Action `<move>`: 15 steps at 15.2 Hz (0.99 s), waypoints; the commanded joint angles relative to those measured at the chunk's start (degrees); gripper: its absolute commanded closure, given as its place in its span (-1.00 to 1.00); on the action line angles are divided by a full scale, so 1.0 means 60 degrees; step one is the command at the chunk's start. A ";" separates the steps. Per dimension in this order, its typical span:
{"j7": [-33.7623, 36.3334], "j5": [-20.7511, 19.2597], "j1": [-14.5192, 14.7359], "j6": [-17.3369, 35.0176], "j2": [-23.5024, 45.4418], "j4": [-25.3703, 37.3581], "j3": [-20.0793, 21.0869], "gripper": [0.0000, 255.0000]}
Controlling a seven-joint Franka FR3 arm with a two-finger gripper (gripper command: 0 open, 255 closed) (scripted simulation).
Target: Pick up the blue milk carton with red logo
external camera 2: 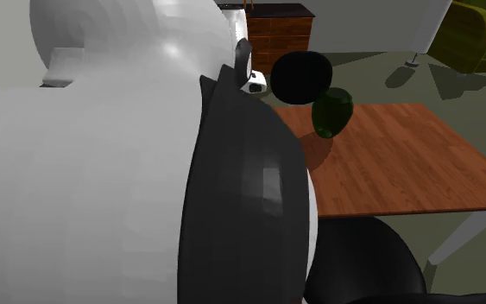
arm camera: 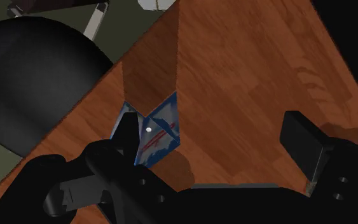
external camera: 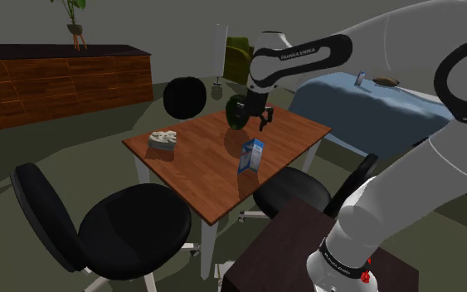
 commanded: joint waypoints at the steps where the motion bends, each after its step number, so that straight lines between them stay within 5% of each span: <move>1: 0.0550 -0.0048 -0.0202 0.0348 0.0560 0.0172 -0.0053 -1.00; 15: 0.3688 -0.0051 -0.1339 0.2397 0.4138 0.1320 -0.0984 -1.00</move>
